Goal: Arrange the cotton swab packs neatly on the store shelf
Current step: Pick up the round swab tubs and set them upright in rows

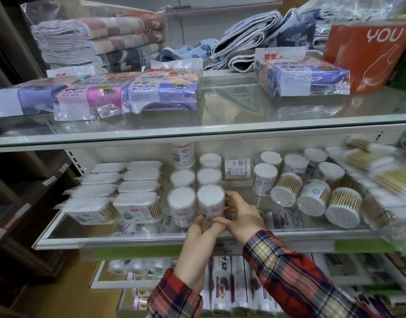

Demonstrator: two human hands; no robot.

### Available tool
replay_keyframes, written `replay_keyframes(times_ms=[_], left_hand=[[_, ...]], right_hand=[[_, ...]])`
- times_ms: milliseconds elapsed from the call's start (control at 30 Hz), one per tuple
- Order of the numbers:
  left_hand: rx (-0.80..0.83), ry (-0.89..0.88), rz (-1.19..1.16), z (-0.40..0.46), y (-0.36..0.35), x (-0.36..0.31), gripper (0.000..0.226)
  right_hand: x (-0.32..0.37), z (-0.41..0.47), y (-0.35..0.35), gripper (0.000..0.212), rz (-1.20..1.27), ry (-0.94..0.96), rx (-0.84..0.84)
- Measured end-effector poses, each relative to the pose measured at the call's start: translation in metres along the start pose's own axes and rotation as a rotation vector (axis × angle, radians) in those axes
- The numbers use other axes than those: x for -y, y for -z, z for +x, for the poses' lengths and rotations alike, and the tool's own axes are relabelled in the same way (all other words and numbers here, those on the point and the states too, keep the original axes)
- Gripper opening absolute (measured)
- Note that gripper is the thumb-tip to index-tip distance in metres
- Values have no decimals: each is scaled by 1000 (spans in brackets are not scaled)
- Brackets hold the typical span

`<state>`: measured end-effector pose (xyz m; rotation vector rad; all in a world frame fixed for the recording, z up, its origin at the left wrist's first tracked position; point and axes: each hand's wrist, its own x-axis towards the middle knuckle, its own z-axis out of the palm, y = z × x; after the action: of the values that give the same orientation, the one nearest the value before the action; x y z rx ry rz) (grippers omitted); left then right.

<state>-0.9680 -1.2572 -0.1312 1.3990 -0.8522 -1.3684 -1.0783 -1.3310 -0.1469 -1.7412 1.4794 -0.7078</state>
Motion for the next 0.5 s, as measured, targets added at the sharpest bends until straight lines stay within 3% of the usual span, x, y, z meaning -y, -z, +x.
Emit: replay_keyframes(times_ms=[167, 267, 333, 500], left_hand=[[21, -9, -31, -2, -1, -2, 41], [17, -5, -52, -6, -4, -4, 53], [-19, -12, -65, -12, -6, -5, 48], [-21, -46, 40, -27, -5, -5, 20]], right_hand=[[1, -2, 1, 65, -62, -6, 6], [2, -2, 4, 73, -47, -13, 44], [4, -1, 12, 78, -41, -17, 52], [22, 18, 64, 45, -194, 87, -4]])
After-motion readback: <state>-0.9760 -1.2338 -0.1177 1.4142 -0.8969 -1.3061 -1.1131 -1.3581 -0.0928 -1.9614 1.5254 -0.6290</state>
